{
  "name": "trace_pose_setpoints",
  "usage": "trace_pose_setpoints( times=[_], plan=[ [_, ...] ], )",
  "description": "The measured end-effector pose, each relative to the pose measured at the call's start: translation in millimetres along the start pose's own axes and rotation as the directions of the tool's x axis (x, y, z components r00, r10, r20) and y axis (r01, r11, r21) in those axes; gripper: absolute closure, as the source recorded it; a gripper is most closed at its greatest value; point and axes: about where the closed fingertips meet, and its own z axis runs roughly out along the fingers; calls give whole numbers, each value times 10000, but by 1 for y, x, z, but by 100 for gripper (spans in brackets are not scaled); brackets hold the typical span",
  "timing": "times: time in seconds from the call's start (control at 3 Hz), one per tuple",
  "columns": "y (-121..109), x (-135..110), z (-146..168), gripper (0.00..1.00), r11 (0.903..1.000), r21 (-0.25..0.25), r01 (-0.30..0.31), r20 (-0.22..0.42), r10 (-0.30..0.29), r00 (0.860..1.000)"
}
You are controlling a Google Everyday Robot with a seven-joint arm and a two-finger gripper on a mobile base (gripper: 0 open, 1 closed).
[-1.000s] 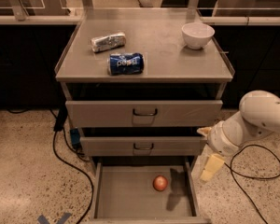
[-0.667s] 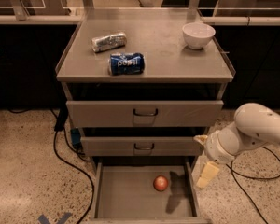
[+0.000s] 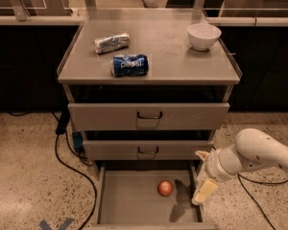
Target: Pick apple from bottom drawer and place on counter
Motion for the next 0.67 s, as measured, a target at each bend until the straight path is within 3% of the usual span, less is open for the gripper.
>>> trace_pose_setpoints(
  times=[0.67],
  plan=[
    [-5,20,33,0,9997,-184,-164,204,167,9997]
  ],
)
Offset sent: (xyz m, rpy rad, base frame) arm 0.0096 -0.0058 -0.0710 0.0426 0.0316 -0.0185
